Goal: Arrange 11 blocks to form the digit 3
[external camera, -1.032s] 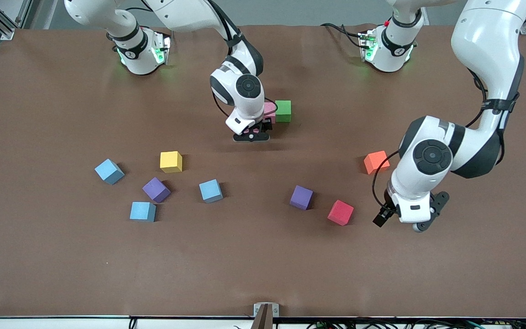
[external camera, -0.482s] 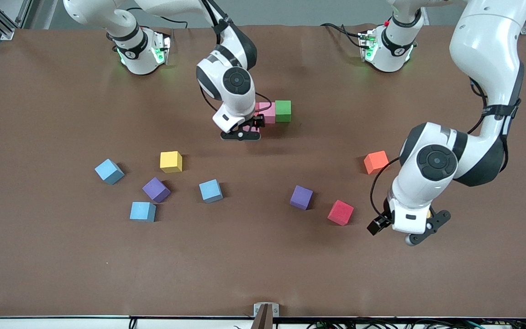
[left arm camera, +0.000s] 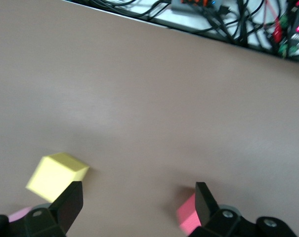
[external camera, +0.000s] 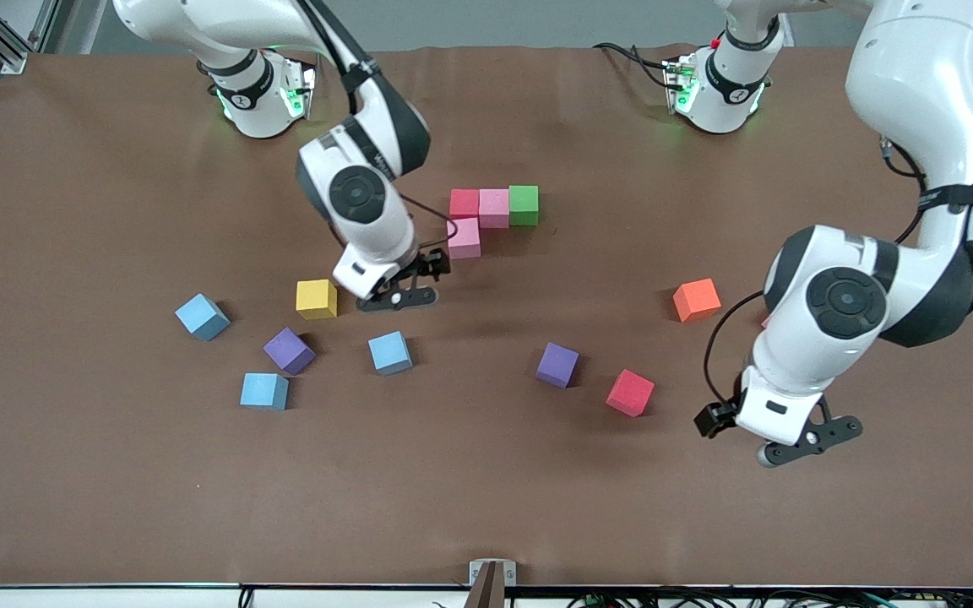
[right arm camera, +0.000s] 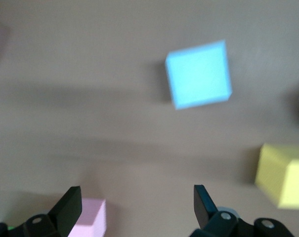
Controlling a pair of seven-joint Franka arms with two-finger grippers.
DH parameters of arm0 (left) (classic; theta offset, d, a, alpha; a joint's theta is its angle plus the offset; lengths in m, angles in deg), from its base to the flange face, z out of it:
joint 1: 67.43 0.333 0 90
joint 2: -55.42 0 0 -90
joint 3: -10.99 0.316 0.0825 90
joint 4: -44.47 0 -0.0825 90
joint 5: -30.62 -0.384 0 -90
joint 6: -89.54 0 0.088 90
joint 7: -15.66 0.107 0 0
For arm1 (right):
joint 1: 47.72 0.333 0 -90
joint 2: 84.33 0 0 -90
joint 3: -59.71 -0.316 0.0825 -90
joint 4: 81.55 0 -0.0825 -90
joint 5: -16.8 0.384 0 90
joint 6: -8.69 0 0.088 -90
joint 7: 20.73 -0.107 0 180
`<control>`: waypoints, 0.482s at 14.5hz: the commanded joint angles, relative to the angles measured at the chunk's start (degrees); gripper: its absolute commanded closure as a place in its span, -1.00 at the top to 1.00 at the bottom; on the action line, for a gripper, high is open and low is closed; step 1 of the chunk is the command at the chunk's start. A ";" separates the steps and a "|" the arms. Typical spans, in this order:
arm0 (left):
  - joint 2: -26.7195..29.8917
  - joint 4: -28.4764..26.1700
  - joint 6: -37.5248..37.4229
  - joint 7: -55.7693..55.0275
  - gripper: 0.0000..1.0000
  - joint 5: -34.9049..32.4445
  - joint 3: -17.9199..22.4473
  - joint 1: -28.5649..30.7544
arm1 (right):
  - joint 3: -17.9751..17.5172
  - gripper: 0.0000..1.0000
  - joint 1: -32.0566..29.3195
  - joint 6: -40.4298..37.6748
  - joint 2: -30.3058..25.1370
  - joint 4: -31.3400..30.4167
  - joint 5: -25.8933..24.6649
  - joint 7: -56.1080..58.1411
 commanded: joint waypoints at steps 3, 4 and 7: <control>8.94 -0.48 -12.43 9.38 1.00 -0.44 -0.38 1.83 | -0.95 1.00 -5.02 -0.18 9.33 10.30 0.28 13.56; 10.96 -0.56 -15.50 11.67 1.00 -0.09 -0.39 2.35 | -0.95 1.00 -5.28 0.70 11.35 11.28 0.28 16.54; 16.23 -0.56 -21.59 17.73 1.00 6.81 -0.65 6.91 | -1.12 1.00 -5.90 7.28 14.87 10.76 0.46 18.59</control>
